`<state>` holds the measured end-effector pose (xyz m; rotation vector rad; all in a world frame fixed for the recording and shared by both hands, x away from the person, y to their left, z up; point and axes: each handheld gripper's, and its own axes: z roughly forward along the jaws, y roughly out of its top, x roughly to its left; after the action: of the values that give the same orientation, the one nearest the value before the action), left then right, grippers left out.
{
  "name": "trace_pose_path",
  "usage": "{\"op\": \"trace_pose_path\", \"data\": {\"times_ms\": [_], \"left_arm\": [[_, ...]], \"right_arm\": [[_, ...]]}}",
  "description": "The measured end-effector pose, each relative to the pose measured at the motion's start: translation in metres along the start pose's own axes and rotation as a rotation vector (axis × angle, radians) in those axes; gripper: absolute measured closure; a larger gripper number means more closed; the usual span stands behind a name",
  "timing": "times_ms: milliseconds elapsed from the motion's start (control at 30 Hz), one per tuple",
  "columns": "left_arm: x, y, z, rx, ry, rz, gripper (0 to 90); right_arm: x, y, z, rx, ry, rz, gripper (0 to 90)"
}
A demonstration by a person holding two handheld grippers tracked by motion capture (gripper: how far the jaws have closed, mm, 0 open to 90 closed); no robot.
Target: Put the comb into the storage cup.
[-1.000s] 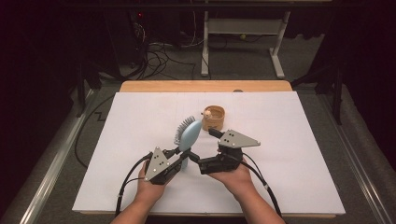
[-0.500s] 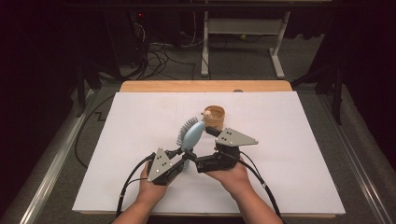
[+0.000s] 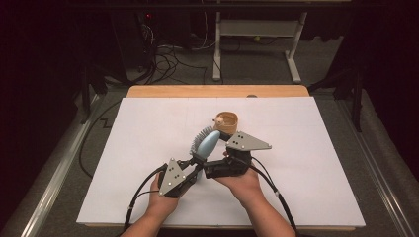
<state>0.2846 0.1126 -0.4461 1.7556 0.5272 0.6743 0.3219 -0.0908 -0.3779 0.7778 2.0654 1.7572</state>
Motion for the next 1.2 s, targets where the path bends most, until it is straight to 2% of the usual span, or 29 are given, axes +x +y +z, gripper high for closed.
{"op": "trace_pose_path", "data": {"times_ms": [467, 833, 1200], "left_arm": [[-0.0003, -0.0007, 0.0005, 0.006, 0.002, -0.001, 77.5], [0.0004, -0.0012, 0.0010, 0.016, 0.016, -0.006, 77.5], [0.0016, -0.0010, 0.0004, 0.015, 0.007, -0.009, 77.5]], "right_arm": [[-0.0015, 0.0008, -0.0006, -0.009, 0.012, 0.025, 14.6], [-0.0015, 0.0005, -0.0007, -0.005, 0.015, 0.037, 19.3], [-0.0020, 0.0016, -0.0007, -0.003, 0.011, 0.049, 20.2]]}}
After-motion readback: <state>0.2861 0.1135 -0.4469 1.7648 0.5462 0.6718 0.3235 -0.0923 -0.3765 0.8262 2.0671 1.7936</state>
